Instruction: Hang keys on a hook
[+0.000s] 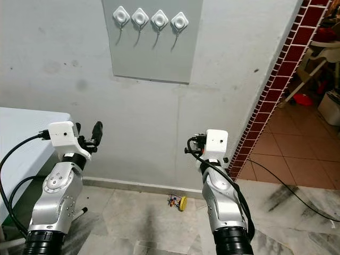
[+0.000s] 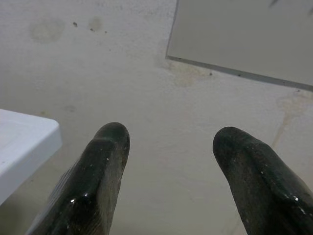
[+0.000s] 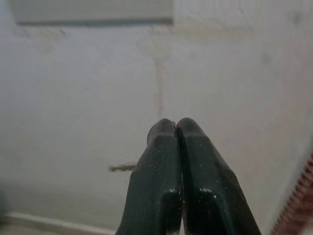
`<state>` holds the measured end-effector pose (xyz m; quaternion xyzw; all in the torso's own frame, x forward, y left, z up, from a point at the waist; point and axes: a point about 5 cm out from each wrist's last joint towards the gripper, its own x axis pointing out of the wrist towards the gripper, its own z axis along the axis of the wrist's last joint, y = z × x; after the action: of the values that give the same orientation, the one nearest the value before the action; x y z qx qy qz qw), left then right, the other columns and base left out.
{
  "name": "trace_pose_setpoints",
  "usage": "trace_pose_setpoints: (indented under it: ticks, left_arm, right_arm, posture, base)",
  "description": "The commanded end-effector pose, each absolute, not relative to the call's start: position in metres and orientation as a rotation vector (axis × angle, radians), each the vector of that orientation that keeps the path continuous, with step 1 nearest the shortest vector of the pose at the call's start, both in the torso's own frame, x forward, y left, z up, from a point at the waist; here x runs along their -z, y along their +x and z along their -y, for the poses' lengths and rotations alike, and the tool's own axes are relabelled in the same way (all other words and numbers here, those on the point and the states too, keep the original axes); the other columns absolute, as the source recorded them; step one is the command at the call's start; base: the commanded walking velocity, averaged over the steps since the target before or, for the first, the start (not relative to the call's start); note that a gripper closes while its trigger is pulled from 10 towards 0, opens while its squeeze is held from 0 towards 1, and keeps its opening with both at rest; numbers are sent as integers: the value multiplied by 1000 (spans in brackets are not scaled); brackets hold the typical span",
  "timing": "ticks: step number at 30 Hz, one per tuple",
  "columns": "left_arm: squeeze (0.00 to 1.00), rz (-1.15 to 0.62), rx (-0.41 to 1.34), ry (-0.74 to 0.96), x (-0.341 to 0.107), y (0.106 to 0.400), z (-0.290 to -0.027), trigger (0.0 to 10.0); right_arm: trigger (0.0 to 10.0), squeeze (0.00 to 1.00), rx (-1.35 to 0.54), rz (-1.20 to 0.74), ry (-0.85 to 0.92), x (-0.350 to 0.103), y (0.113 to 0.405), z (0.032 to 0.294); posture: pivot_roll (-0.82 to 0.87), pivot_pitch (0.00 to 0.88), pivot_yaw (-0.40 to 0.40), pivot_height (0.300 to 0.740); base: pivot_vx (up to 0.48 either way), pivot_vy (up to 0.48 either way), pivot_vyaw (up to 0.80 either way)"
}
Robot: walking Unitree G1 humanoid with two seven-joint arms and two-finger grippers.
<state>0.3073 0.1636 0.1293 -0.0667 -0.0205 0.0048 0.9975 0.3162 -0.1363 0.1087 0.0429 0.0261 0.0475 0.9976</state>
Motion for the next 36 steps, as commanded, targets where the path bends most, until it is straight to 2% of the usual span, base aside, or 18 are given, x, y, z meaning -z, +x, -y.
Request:
trace_pose_setpoints:
  ticks: [1, 26, 36]
  left_arm:
    - [0, 45, 3, -135, -132, 306, -164, 10000]
    - [0, 50, 32, -129, -134, 305, -163, 10000]
    - [0, 51, 37, -129, -134, 306, -162, 10000]
  right_arm:
    - [10000, 0, -130, 4, 67, -117, 315, 134]
    - [10000, 0, -191, 39, 55, -118, 313, 127]
    - [10000, 0, -198, 42, 55, -118, 312, 126]
  posture:
    - [-83, 4, -29, 740]
    - [-77, 0, -27, 740]
    - [-77, 0, -27, 740]
  base:
    - [0, 0, 0]
    - [314, 0, 0]
    - [480, 0, 0]
